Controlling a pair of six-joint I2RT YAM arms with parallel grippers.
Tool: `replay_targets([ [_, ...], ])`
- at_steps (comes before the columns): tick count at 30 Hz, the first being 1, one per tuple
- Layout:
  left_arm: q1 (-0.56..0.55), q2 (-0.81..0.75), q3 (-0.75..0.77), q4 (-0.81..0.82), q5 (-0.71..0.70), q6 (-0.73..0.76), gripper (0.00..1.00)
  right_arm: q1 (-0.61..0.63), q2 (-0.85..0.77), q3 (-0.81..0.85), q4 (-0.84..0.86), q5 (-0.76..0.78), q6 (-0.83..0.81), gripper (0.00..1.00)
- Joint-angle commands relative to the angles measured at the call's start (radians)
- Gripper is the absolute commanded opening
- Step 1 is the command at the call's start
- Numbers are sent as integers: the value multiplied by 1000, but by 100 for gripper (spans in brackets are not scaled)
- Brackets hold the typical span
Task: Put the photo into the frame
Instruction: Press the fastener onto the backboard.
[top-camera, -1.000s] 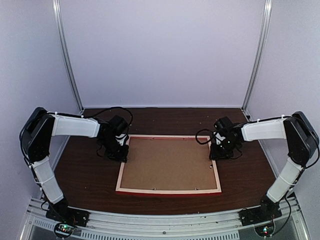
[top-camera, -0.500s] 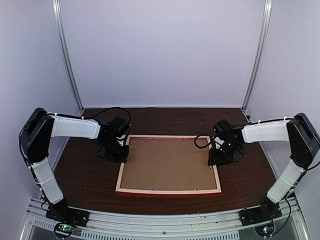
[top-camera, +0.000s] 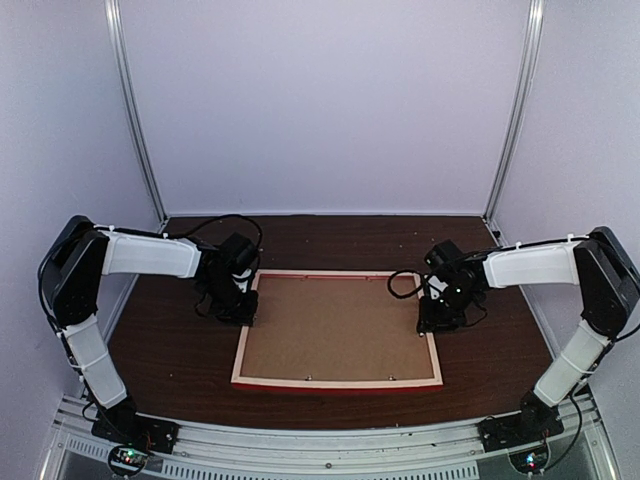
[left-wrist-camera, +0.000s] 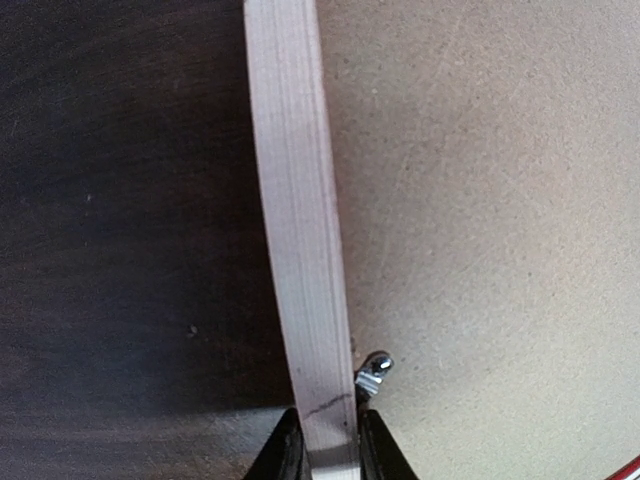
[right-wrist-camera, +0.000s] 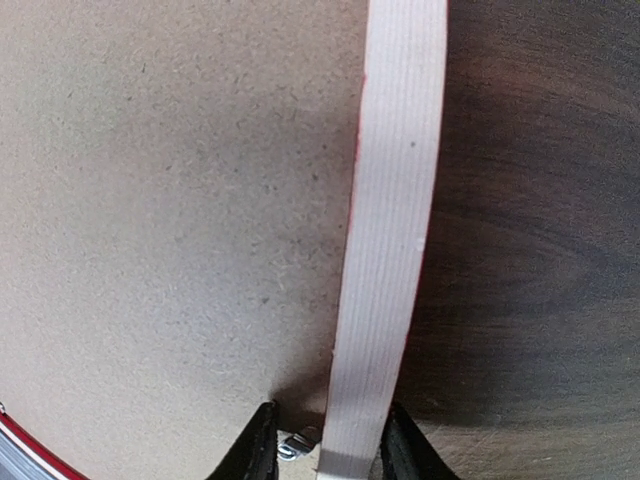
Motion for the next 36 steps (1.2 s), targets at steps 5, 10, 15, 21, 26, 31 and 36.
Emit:
replay_targets([
  [5, -5, -12, 6, -5, -7, 22, 21, 6, 25, -13, -30, 14, -21, 26],
  [10, -5, -8, 11, -10, -7, 25, 21, 6, 33, -2, -57, -3, -52, 23],
  [15, -5, -8, 9, -15, -35, 28, 21, 5, 39, 5, -79, -36, -82, 20],
  [21, -5, -9, 12, -20, -41, 31, 21, 5, 59, 17, -113, -100, -131, 18],
  [26, -5, -12, 10, -22, -42, 30, 21, 2, 90, 29, -138, -138, -162, 15],
  [31, -5, -12, 6, -21, -39, 29, 21, -1, 124, 43, -150, -166, -182, 13],
  [36, -5, -11, 2, -23, -41, 30, 21, -9, 144, 54, -153, -178, -197, 11],
])
